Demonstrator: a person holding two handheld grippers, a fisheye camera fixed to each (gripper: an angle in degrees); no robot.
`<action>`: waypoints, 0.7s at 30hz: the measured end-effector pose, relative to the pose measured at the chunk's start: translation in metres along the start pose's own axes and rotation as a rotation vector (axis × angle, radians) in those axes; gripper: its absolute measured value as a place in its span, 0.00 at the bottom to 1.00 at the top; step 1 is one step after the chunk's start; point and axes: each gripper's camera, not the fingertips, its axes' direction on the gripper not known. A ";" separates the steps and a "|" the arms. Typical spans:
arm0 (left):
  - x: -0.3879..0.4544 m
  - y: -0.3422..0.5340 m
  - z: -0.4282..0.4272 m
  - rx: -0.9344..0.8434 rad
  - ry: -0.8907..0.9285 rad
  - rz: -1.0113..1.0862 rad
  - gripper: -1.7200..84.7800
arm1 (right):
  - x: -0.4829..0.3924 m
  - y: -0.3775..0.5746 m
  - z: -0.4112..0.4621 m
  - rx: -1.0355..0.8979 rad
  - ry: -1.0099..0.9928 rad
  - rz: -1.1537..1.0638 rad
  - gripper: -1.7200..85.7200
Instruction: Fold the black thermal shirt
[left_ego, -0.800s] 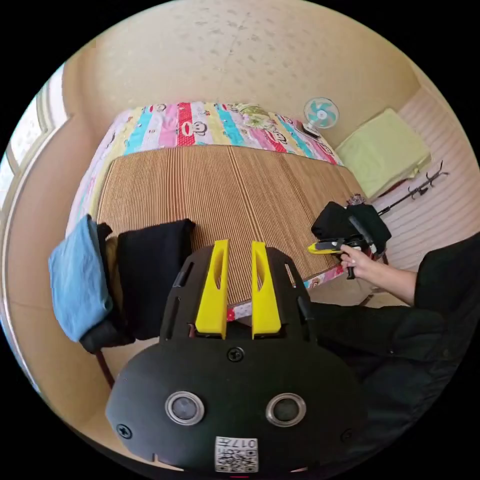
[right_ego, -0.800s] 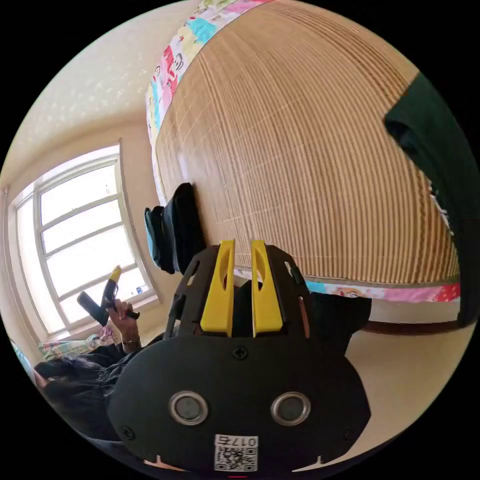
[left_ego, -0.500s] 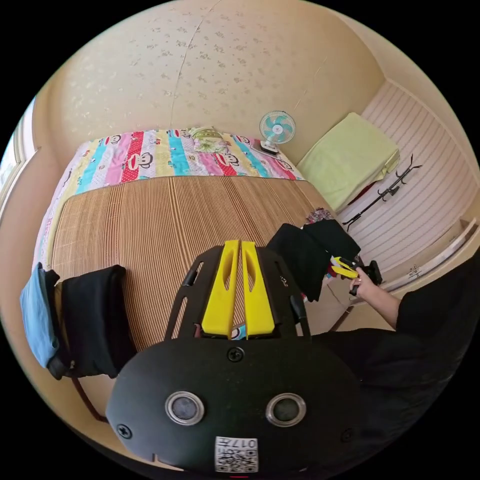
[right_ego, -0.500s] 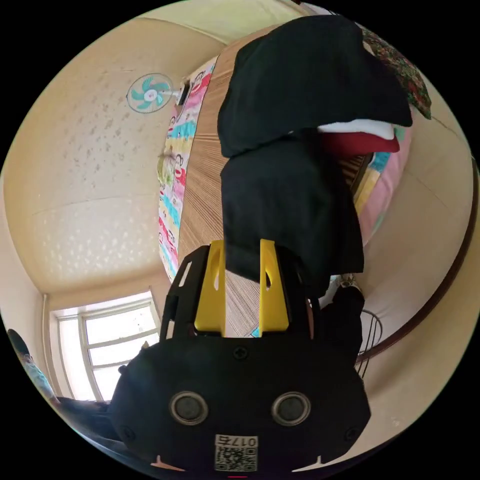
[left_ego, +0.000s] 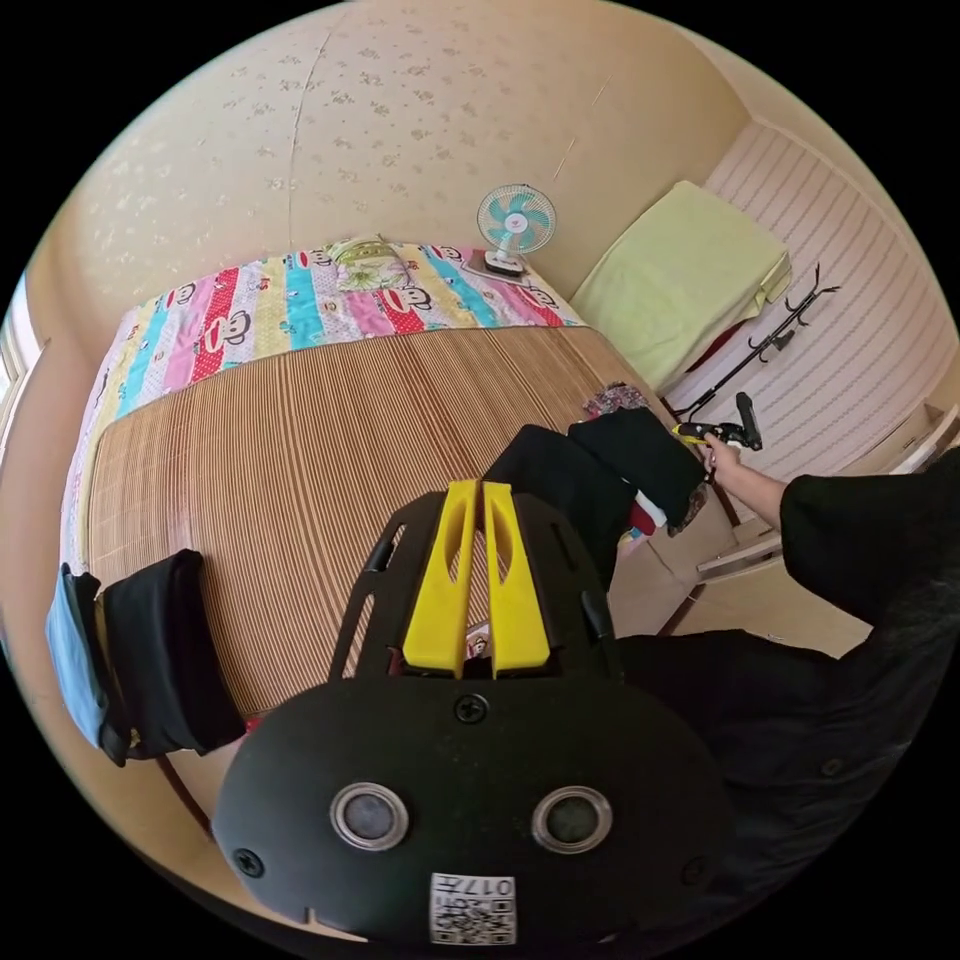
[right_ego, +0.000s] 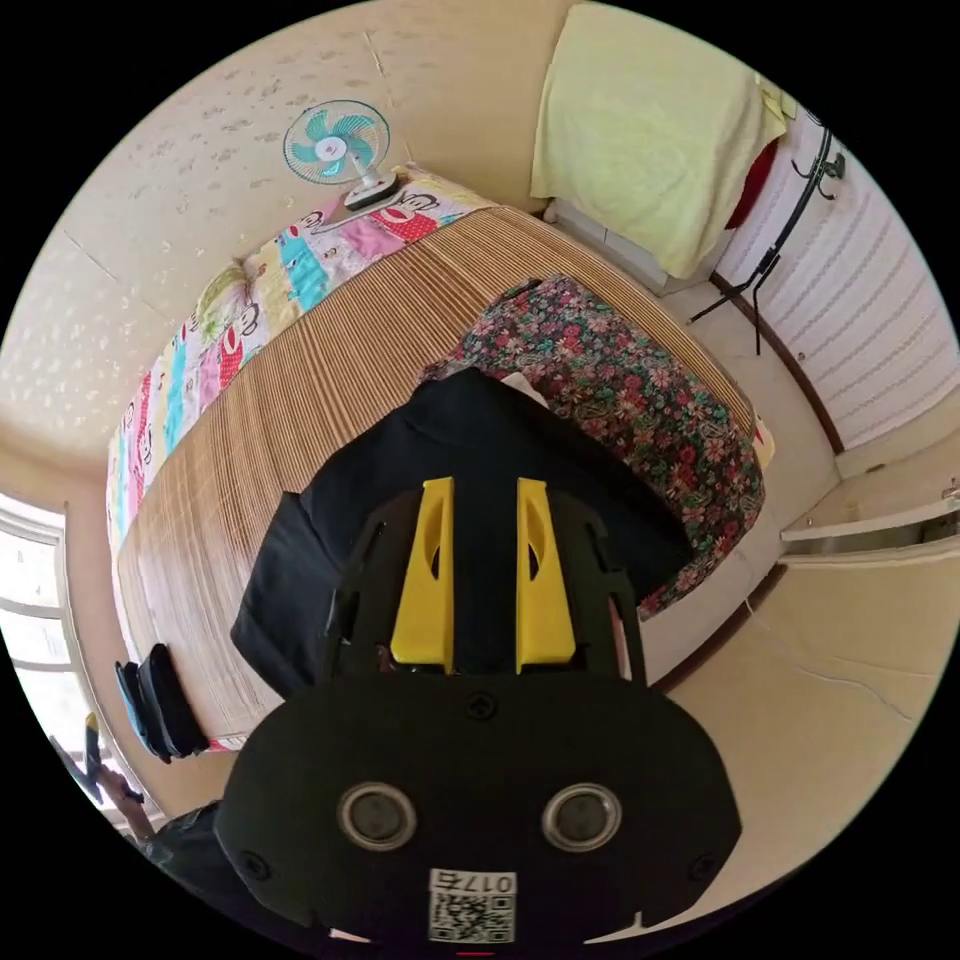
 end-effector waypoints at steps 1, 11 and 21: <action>0.001 0.002 0.005 -0.009 -0.007 -0.002 0.01 | 0.005 -0.008 0.019 -0.135 -0.052 -0.002 0.14; -0.025 -0.003 0.041 -0.060 0.125 -0.102 0.04 | -0.089 0.134 -0.076 0.133 -0.472 -0.217 0.05; -0.047 -0.020 0.127 -0.186 0.430 -0.136 0.10 | -0.187 0.217 -0.012 -0.365 -0.443 -0.483 0.05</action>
